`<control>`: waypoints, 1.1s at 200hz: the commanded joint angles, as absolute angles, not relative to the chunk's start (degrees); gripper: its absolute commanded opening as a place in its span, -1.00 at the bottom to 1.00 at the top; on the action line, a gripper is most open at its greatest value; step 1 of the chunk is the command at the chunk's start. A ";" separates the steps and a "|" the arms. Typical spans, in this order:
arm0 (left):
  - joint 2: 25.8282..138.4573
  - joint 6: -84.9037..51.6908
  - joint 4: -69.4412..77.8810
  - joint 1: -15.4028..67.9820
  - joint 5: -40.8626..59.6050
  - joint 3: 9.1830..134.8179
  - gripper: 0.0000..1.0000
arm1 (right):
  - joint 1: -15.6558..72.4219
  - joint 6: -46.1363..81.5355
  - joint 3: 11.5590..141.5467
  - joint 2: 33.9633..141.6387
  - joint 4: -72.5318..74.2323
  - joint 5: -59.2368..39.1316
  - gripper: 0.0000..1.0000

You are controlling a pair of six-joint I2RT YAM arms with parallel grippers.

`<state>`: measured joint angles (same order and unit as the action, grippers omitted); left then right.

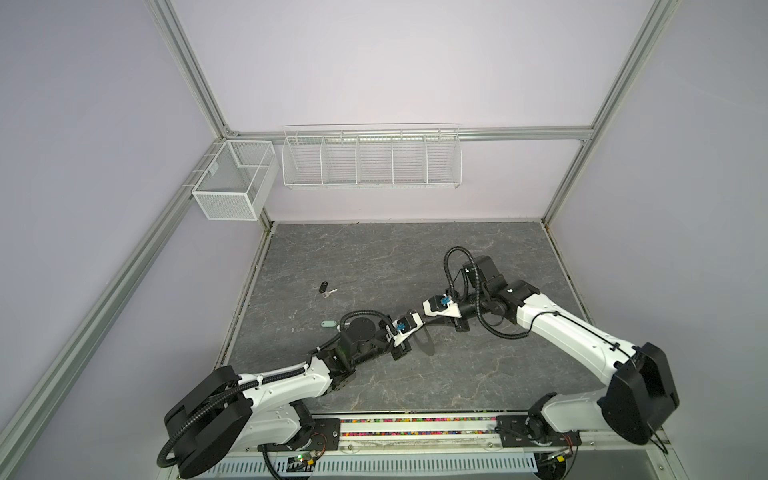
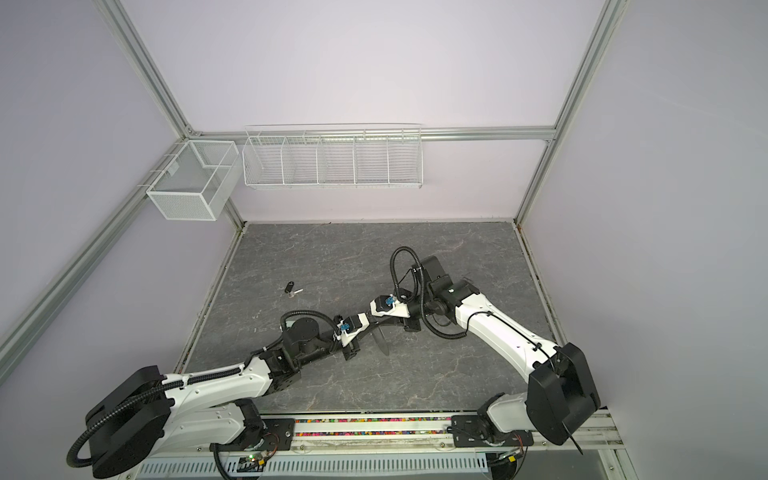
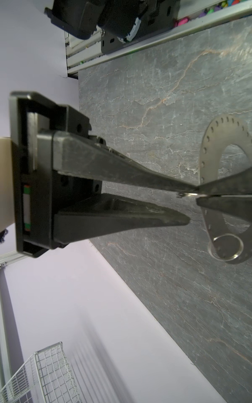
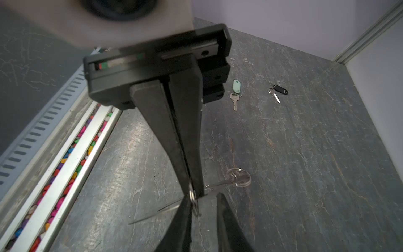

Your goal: Put the keys on the keyring

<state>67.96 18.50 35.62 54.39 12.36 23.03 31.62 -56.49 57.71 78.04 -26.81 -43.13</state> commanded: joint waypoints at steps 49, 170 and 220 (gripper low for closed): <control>63.84 12.63 41.05 50.18 21.55 25.42 -1.00 | 22.94 -49.16 52.45 68.86 -18.63 -52.81 -0.35; 68.31 9.00 47.25 48.78 26.83 28.26 -1.00 | 26.77 -37.58 47.37 65.28 -4.86 -56.85 -0.45; 68.26 8.70 47.62 48.84 26.96 28.45 -1.00 | 27.98 -39.43 49.29 67.11 -8.63 -57.93 -0.46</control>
